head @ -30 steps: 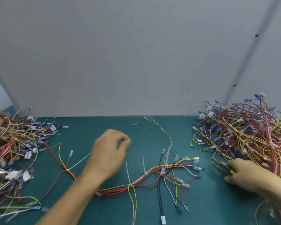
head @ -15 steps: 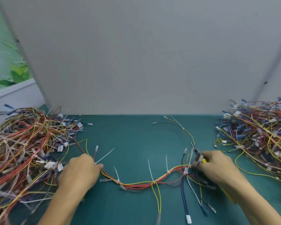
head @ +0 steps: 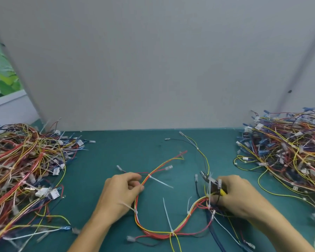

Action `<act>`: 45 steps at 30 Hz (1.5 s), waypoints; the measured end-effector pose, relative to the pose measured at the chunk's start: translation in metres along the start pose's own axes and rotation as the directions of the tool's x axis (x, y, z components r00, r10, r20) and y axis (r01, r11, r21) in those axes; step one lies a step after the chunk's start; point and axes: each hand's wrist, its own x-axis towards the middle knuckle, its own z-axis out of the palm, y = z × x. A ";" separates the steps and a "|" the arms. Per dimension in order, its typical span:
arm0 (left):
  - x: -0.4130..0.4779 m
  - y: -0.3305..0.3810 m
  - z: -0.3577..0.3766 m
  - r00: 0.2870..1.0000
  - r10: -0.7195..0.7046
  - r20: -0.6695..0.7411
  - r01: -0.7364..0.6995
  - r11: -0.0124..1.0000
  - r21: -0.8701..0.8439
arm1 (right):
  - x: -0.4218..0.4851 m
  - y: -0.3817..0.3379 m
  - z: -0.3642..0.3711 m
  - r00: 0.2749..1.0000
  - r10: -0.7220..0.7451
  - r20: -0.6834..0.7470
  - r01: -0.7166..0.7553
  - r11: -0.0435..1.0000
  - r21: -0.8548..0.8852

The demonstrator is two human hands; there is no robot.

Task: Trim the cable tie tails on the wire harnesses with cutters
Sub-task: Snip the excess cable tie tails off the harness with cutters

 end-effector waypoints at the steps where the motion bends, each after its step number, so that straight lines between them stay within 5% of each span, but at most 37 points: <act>1: 0.002 -0.004 0.000 1.000 0.025 -0.005 -0.025 1.000 -0.010 | 0.001 0.000 0.000 1.000 0.002 0.002 -0.002 1.000 -0.007; 11: 0.014 -0.018 0.007 0.968 0.229 -0.107 -0.219 0.971 0.096 | 0.008 -0.006 0.001 0.998 0.057 0.003 -0.057 0.997 -0.046; 45: 0.011 -0.015 0.007 0.976 0.163 -0.145 -0.123 0.960 0.252 | 0.005 -0.005 -0.006 0.996 0.058 0.062 -0.050 0.990 -0.130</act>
